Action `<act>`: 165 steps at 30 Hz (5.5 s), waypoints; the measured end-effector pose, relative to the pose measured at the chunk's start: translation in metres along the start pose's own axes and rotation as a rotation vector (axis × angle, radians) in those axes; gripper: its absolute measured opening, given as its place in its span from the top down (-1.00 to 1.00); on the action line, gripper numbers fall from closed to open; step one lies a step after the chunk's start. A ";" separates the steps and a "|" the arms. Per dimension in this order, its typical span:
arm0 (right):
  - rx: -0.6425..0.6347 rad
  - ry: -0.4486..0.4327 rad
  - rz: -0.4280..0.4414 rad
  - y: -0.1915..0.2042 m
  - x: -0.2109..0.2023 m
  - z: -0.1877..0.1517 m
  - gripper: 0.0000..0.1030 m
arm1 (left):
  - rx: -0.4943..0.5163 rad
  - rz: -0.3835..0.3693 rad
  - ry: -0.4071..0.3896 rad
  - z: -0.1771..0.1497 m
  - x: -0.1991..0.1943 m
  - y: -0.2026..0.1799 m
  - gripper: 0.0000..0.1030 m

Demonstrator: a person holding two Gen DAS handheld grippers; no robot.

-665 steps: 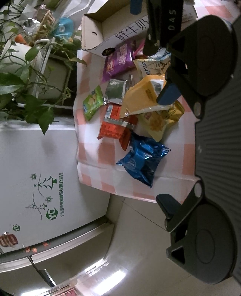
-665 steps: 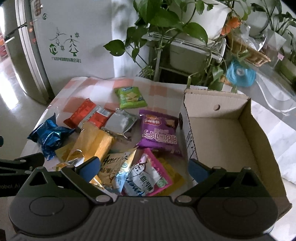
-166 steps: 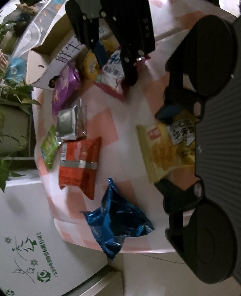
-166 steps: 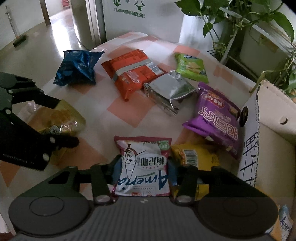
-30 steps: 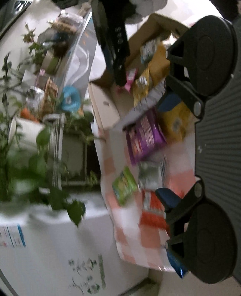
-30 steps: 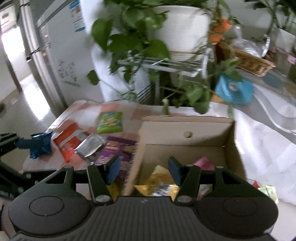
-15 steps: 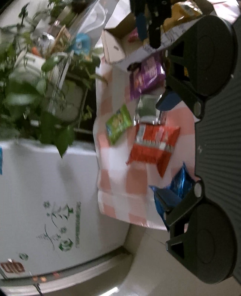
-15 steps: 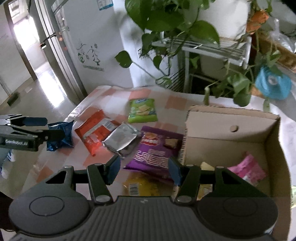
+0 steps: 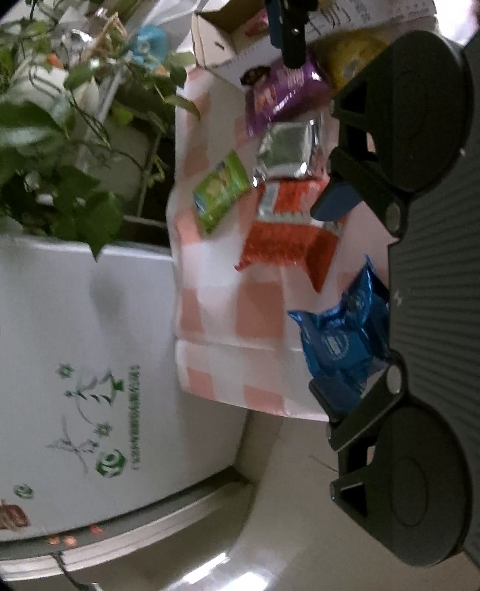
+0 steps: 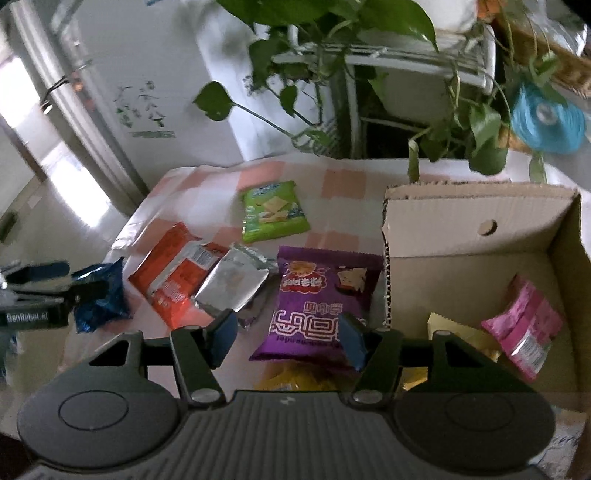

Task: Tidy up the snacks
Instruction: 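Move both tools back over the snacks on the tablecloth, then grasp the blue foil packet with the left gripper while the right grasps the purple packet, then lift the blue packet with the left gripper while the right lifts the purple packet, then carry both held packets over the cardboard box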

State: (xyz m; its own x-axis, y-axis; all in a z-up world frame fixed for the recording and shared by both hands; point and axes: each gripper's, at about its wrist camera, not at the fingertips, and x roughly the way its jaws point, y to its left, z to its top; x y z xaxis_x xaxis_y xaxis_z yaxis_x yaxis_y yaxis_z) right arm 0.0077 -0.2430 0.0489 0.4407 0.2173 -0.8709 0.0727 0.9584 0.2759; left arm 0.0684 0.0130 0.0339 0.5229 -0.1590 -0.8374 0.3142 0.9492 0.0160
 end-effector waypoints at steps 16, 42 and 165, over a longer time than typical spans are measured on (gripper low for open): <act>-0.080 0.020 -0.218 0.017 0.046 0.006 -0.31 | -0.009 -0.005 0.046 -0.002 0.029 0.005 -0.78; -0.560 0.107 0.045 0.033 0.022 -0.019 -0.17 | 0.358 -0.121 0.054 -0.040 -0.002 -0.025 -0.50; -0.250 -0.109 -0.149 0.012 -0.043 -0.006 -0.37 | 0.054 -0.081 -0.041 0.012 -0.035 -0.095 -0.26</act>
State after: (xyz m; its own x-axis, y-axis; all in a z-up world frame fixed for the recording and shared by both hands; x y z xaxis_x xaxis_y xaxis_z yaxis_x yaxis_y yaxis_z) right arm -0.0157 -0.2399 0.0873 0.5365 0.0624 -0.8416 -0.0725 0.9970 0.0277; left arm 0.0294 -0.0746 0.0683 0.5257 -0.2463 -0.8143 0.3980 0.9172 -0.0205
